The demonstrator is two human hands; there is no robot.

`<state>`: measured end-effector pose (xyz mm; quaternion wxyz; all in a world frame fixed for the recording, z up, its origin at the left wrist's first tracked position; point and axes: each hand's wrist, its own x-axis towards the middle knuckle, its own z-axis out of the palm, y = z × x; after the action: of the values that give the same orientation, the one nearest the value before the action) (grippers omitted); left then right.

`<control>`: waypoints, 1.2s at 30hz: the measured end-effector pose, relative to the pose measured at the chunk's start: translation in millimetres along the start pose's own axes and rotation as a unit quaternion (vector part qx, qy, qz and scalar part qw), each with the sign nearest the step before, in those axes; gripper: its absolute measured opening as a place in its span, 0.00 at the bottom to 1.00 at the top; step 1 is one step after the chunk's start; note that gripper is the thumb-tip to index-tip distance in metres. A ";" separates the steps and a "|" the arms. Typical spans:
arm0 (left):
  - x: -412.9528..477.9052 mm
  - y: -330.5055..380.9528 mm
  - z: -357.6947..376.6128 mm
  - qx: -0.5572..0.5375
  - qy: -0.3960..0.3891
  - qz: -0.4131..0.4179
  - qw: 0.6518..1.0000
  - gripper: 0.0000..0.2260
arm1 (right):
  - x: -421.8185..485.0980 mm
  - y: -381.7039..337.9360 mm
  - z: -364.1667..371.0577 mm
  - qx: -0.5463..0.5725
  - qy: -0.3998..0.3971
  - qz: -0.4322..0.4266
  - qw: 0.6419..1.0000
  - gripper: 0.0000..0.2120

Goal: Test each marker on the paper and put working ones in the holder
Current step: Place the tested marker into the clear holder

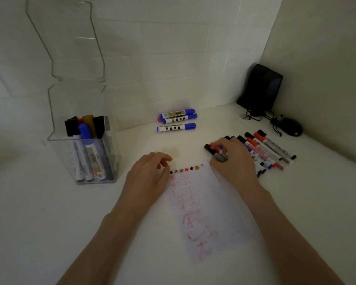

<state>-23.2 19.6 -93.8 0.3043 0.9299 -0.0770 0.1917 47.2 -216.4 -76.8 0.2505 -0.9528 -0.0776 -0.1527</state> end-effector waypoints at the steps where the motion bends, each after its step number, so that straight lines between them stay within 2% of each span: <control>1: 0.3 -0.4 -0.2 0.000 -0.001 -0.001 1.000 0.09 | 1.8 -4.0 2.1 0.000 0.008 -0.008 1.000 0.15; 5: 0.1 0.0 -0.6 0.002 0.012 0.005 1.000 0.09 | 23.5 -28.1 18.8 -0.010 0.006 -0.079 0.997 0.18; 7: -0.2 -0.1 -0.2 0.005 0.030 0.020 0.999 0.08 | 46.3 -41.0 36.0 -0.041 -0.047 -0.121 0.991 0.23; 10: -0.6 -2.6 0.4 0.020 0.041 0.029 0.999 0.08 | 77.2 -53.1 61.4 -0.091 -0.119 -0.133 0.980 0.25; 13: -1.3 -5.7 -0.3 0.018 0.052 0.031 0.998 0.08 | 95.1 -53.8 75.8 -0.131 -0.081 -0.135 0.979 0.23; 17: -0.8 -5.0 -0.5 0.015 0.063 0.032 0.997 0.09 | 98.4 -58.2 76.5 -0.170 -0.046 -0.153 0.972 0.14; 19: -0.6 -5.8 -0.5 0.005 0.075 0.020 0.997 0.09 | 90.3 -63.8 68.0 -0.111 -0.011 -0.157 0.981 0.11; 21: -0.3 -4.8 -2.5 -0.027 0.090 -0.002 0.996 0.13 | 71.1 -81.9 47.8 0.071 -0.011 -0.104 0.992 0.09; 22: 0.5 -3.2 -3.9 -0.048 0.088 -0.018 0.995 0.17 | 58.9 -92.2 36.2 0.188 -0.053 -0.050 0.979 0.09; 24: 1.6 1.7 -7.0 -0.097 0.059 -0.054 0.992 0.20 | 33.4 -106.8 16.9 0.360 -0.144 0.030 0.921 0.09; 27: -2.4 3.4 -6.6 -0.109 0.031 -0.004 0.994 0.11 | 0.4 -106.9 3.6 0.401 -0.179 0.046 0.897 0.10; 29: -6.0 -1.1 -6.1 -0.045 0.028 0.050 0.997 0.13 | -13.4 -100.6 2.0 0.428 -0.157 0.062 0.888 0.11; 32: -6.7 -3.0 -8.6 0.037 -0.006 0.055 0.998 0.19 | -22.8 -90.1 1.3 0.444 -0.135 0.069 0.883 0.15; 34: -5.5 3.6 -9.7 0.017 -0.043 0.042 0.998 0.21 | -26.1 -87.3 -0.3 0.440 -0.125 0.062 0.887 0.15; 36: -3.6 8.7 -7.3 -0.031 -0.063 0.032 0.997 0.19 | -27.3 -86.3 -3.9 0.428 -0.108 0.058 0.896 0.16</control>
<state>-31.1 17.0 -85.2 0.3209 0.9274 -0.1321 0.1396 1.1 -145.9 -43.4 0.6325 -0.7671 -0.1069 0.0135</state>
